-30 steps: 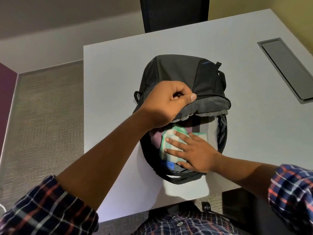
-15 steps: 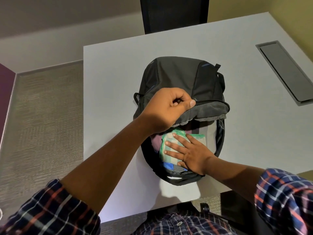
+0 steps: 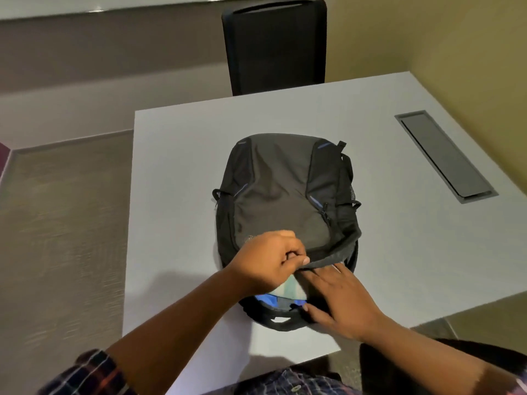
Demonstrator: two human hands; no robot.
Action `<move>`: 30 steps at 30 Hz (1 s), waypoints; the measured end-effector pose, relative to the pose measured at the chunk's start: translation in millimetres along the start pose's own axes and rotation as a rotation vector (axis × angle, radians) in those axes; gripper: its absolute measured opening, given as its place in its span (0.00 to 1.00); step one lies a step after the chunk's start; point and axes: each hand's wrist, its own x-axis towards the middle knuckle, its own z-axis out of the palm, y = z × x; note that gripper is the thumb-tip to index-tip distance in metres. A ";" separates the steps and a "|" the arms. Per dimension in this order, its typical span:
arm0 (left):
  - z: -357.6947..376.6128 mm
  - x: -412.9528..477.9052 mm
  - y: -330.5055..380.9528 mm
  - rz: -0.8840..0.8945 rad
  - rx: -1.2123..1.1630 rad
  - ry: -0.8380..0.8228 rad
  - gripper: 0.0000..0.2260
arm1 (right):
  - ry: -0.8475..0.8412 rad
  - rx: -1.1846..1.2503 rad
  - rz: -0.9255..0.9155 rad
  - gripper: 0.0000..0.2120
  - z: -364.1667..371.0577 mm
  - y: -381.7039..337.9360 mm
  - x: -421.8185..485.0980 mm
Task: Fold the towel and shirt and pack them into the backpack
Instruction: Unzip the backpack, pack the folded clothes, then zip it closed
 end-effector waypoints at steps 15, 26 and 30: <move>114.1 -36.7 -39.0 0.165 0.637 -0.218 0.35 | 0.336 0.209 0.376 0.23 -19.6 38.7 23.7; 124.5 -39.6 -52.9 0.169 0.678 -0.272 0.34 | -0.051 -0.036 0.294 0.33 26.5 52.4 43.1; 107.2 -26.3 -56.0 0.255 0.614 -0.203 0.29 | 0.042 0.168 0.292 0.32 15.3 64.3 41.9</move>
